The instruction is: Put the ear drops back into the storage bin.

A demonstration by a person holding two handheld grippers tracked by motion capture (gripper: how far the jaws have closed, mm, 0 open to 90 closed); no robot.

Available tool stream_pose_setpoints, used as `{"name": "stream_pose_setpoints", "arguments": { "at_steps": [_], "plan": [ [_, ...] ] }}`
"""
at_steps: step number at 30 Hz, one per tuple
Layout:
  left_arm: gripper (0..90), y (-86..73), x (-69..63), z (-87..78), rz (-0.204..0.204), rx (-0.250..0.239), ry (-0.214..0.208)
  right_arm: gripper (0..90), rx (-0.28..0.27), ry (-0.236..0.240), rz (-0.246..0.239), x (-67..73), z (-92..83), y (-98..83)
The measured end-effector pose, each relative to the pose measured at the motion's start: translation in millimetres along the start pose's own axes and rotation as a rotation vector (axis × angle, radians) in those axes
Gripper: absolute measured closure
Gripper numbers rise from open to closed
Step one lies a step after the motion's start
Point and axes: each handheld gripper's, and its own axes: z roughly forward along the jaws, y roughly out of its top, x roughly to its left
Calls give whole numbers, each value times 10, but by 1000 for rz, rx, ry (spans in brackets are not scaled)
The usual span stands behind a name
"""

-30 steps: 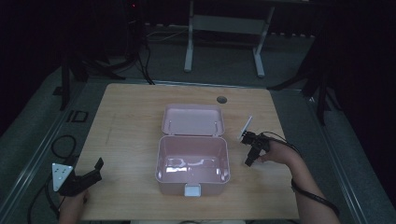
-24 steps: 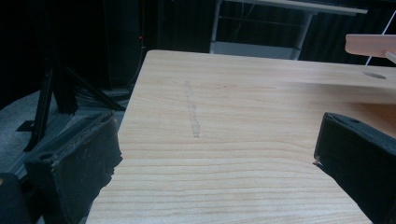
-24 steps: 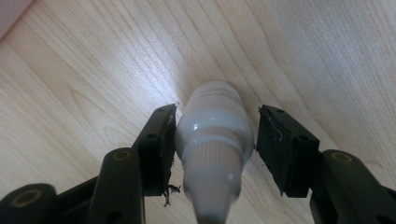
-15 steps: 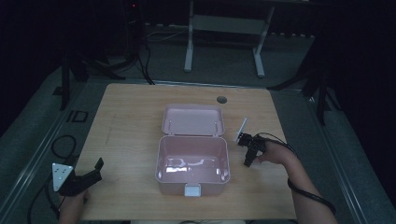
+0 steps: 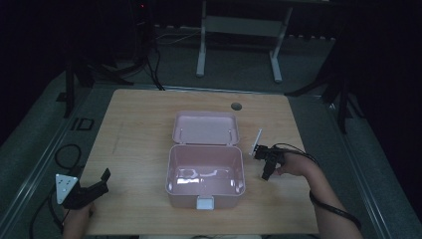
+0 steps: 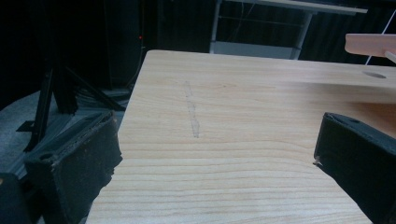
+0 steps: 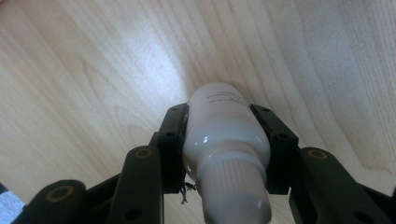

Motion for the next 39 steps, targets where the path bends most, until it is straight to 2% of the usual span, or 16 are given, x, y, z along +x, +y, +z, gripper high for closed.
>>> {"name": "stream_pose_setpoints", "arguments": {
  "at_steps": [6, 7, 12, 13, 16, 17, 19, 21, 22, 23, 24, 28, 31, 34, 35, 39],
  "plan": [
    [5, 0, -1, 1, 0, 0, 0, 593, 4, -4, -56, 40, -36, -86],
    [5, 0, -1, 0, 0, 0, 1, 593, 5, -9, -90, 62, -50, -119],
    [5, 0, -2, 0, 3, 0, 2, 593, 5, -4, -134, 99, -59, -166],
    [5, 0, -2, 0, 2, 1, 2, 593, 10, -10, -172, 127, -64, -193],
    [5, 0, -3, 1, 2, 1, 2, 593, 3, -6, -219, 163, -76, -226],
    [5, 0, -3, 1, 2, 1, 2, 593, 3, -6, -219, 163, -76, -226],
    [5, 1, -2, 1, 1, 2, 2, 593, 2, -18, -272, 217, -87, -256],
    [5, 0, -3, 2, 1, 1, 2, 593, -2, -26, -281, 227, -90, -261],
    [5, 0, -3, 1, 2, 1, 2, 593, 0, -31, -307, 262, -95, -276],
    [5, 0, -3, 1, 2, 1, 2, 593, 0, -31, -307, 262, -95, -276],
    [5, 0, -3, 1, 2, 1, 2, 593, 10, -53, -333, 303, -100, -288],
    [5, 1, -3, 2, 2, 2, 4, 593, 23, -74, -361, 360, -110, -296],
    [5, 0, -4, 2, 2, 1, 4, 593, 52, -114, -403, 448, -114, -303],
    [5, 0, -4, 1, 3, 1, 5, 593, 59, -126, -432, 495, -119, -310],
    [5, 0, -4, 1, 3, 1, 5, 593, 62, -143, -460, 549, -131, -317],
    [5, 1, -1, 1, -2, 2, 4, 594, 56, -143, -485, 587, -140, -331]
  ]
}}
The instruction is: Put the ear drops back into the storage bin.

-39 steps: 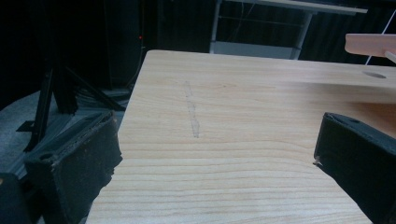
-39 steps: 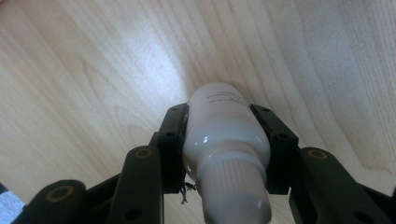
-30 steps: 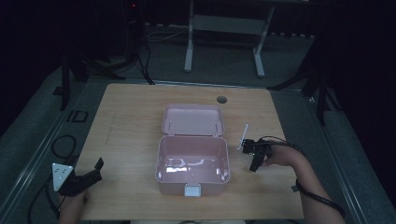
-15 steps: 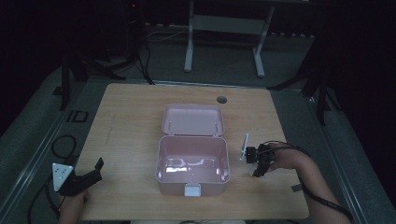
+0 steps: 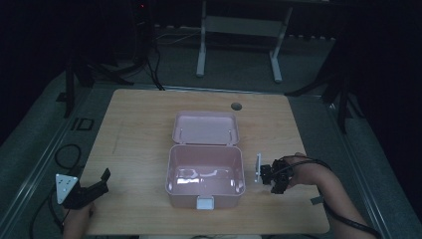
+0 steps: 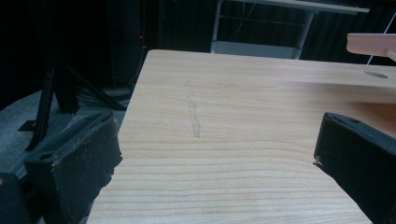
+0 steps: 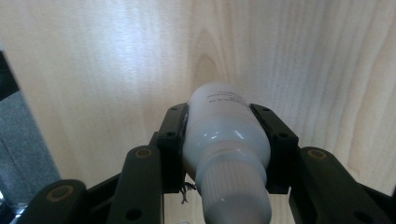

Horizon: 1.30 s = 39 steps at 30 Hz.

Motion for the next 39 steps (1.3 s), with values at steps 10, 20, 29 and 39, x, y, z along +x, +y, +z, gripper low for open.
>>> {"name": "stream_pose_setpoints", "arguments": {
  "at_steps": [10, 20, 29, 39],
  "plan": [
    [5, 0, 4, 0, -3, 0, 1, 594, 4, 18, -37, 74, 21, 26],
    [5, 0, 6, -1, -3, 0, 1, 594, -8, 24, -42, 98, -114, 31],
    [5, -1, 7, -2, -5, -2, 1, 594, -13, 29, -35, 87, -266, 62],
    [5, -1, 6, -1, -5, -2, 2, 594, -17, 16, -15, 93, -495, 102]
  ]
}}
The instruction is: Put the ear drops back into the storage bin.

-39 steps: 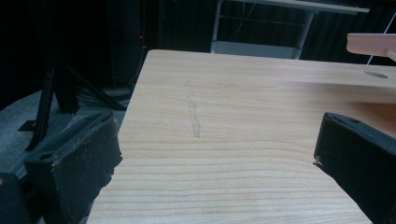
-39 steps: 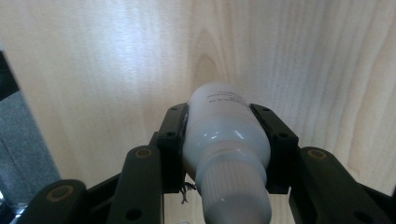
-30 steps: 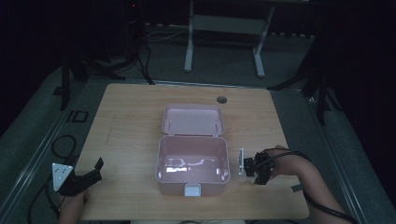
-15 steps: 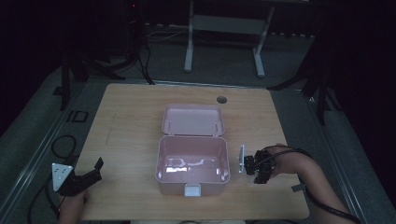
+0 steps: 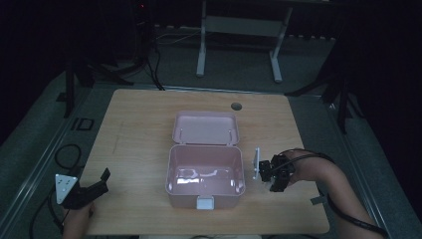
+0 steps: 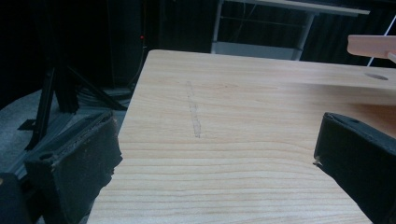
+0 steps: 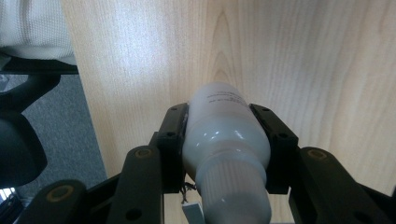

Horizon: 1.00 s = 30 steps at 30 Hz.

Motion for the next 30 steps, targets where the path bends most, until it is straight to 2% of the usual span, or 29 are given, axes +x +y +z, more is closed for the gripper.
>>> {"name": "stream_pose_setpoints", "arguments": {
  "at_steps": [7, 21, 30],
  "plan": [
    [5, 1, 1, 1, -1, 1, 0, 594, -15, -13, -2, 1, -197, 12],
    [5, 0, 0, 1, -2, -1, -1, 594, -9, -38, -1, -6, -511, 70],
    [5, 0, 0, 1, -1, -1, -2, 594, -19, -50, -10, -21, -672, 195]
  ]
}}
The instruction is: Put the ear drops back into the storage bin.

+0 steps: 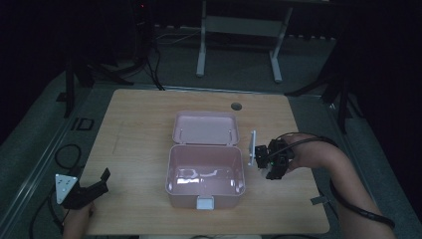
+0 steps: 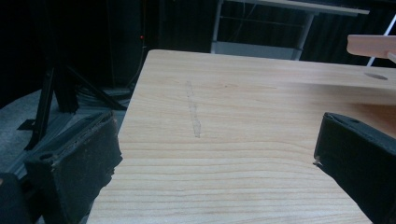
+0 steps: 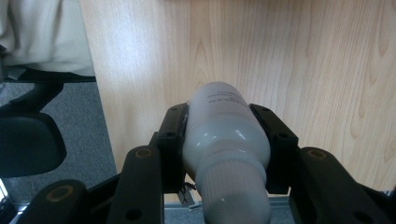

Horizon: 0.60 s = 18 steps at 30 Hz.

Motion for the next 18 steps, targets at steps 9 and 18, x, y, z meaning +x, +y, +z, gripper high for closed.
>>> {"name": "stream_pose_setpoints", "arguments": {
  "at_steps": [9, 18],
  "plan": [
    [5, 0, 1, -1, 0, 1, -1, 594, -20, 5, -29, 0, -94, 173],
    [5, 1, 2, -2, -1, 2, -1, 594, -36, 2, -57, -5, -183, 355]
  ]
}}
